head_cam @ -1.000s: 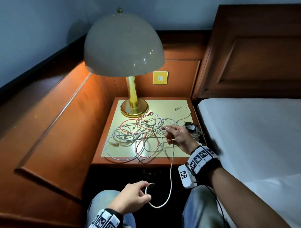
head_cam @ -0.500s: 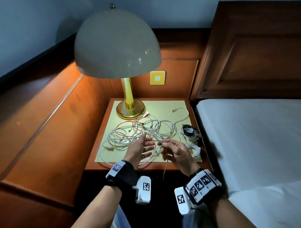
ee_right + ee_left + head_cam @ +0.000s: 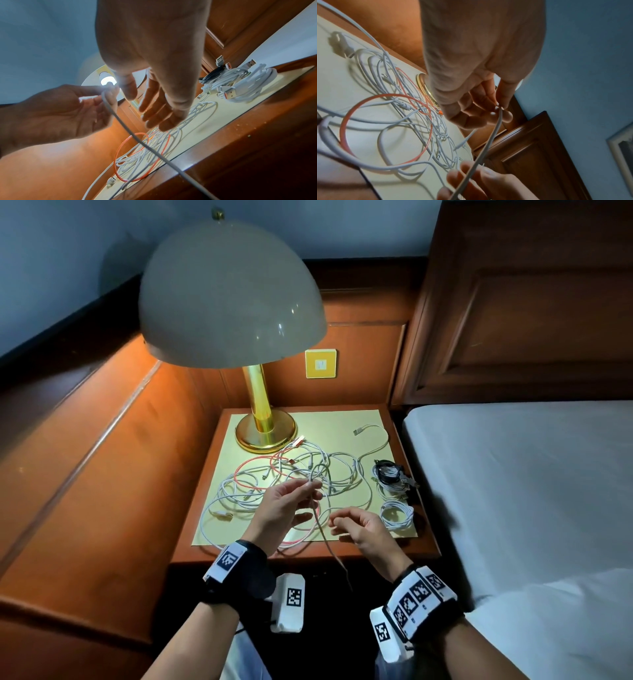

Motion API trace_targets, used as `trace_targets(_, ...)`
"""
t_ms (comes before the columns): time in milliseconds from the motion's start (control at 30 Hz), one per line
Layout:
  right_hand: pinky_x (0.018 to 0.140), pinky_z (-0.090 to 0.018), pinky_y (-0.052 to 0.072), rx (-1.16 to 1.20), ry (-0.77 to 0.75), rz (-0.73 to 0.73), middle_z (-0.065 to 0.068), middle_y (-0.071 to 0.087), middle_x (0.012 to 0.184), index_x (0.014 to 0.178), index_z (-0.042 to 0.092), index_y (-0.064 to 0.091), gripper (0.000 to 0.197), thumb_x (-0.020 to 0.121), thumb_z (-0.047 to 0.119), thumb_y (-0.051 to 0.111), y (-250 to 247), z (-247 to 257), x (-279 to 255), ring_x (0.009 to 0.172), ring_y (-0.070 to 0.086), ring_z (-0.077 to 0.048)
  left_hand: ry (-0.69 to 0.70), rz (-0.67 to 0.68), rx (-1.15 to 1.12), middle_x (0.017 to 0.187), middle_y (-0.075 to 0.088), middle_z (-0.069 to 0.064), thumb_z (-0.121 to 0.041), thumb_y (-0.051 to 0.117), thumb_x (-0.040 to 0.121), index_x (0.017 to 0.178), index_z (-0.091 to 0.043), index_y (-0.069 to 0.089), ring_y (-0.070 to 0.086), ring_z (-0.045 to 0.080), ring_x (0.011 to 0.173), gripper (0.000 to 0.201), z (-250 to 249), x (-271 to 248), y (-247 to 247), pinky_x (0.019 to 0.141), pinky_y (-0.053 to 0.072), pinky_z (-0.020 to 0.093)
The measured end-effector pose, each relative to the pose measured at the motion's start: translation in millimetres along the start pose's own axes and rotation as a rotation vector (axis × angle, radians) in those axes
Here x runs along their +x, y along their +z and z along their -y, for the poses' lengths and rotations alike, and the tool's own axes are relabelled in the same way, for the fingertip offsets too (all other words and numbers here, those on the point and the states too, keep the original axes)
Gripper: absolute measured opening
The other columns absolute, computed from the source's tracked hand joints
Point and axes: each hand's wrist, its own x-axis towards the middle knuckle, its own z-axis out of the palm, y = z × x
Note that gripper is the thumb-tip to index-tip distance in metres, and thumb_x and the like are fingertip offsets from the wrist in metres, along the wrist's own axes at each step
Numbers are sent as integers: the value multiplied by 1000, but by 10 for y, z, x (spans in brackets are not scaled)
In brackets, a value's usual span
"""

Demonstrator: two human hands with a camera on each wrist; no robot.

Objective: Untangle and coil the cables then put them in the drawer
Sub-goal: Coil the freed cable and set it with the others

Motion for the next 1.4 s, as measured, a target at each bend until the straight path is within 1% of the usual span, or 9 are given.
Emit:
trace_targets(233, 98, -41, 54, -132, -58, -109, 5, 50, 132, 144, 27, 42, 55, 96, 36, 67, 19, 137, 76, 118, 57, -17, 25, 69, 30, 88, 68, 7, -22, 64, 94, 109, -3, 74, 60, 11, 78, 26, 85, -393, -16, 67, 46, 21)
trace_targets(433, 93, -43, 55, -114, -60, 14, -2, 67, 116, 123, 20, 64, 23, 101, 25, 60, 172, 125, -70, 107, 64, -19, 30, 138, 37, 90, 69, 13, -20, 62, 95, 104, -8, 77, 62, 16, 83, 20, 167, -707, -58, 74, 47, 25)
trace_targets(667, 67, -18, 50, 24, -113, 12, -4, 70, 80, 106, -1, 71, 19, 102, 10, 56, 152, 104, -312, 73, 61, -16, 54, -9, 129, 97, 75, 13, -3, 60, 97, 113, -7, 73, 68, 20, 87, 21, 241, -830, -162, 82, 54, 25)
trace_targets(733, 67, -18, 50, 6, -123, 40, -5, 69, 78, 104, 2, 72, 17, 101, 11, 58, 135, 131, -395, 74, 60, -18, 109, -26, 195, 89, 73, 9, -12, 64, 96, 107, -7, 74, 66, 14, 81, 16, 234, -860, -122, 73, 51, 16)
trace_targets(867, 70, -24, 49, -13, -150, 94, -10, 65, 78, 104, 5, 75, 19, 101, 17, 60, 118, 188, -574, 74, 60, -19, 228, -17, 359, 88, 74, 12, -21, 67, 96, 99, -12, 77, 67, 12, 79, 14, 266, -842, -58, 75, 52, 20)
trace_targets(1000, 66, -22, 52, 59, -111, 200, -10, 64, 77, 109, -5, 70, 27, 101, 18, 58, 117, 258, -772, 68, 60, -18, 278, -61, 422, 81, 74, 3, -15, 67, 96, 93, -12, 77, 66, 11, 74, 10, 347, -795, -60, 73, 51, 21)
trace_targets(1100, 66, -24, 51, 130, -36, 349, -9, 62, 80, 107, 2, 73, 28, 104, 22, 53, 95, 277, -872, 66, 57, -17, 310, -112, 447, 76, 71, -8, -12, 66, 96, 93, -14, 76, 64, 6, 74, 10, 407, -797, -54, 72, 48, 16)
trace_targets(1233, 63, -21, 50, 226, 60, 469, -8, 62, 81, 109, -1, 69, 23, 103, 14, 52, 121, 259, -964, 66, 55, -13, 337, -133, 471, 86, 74, -6, -16, 67, 96, 96, -19, 75, 66, 10, 82, 8, 512, -809, -42, 77, 50, 23)
trace_targets(1400, 63, -24, 53, 435, -46, 468, -16, 64, 86, 104, -5, 66, 22, 98, 14, 58, 238, 306, -980, 65, 60, -17, 337, -26, 495, 68, 66, -8, -6, 55, 100, 91, -31, 71, 62, 10, 67, 31, 667, -903, 120, 70, 51, 25)
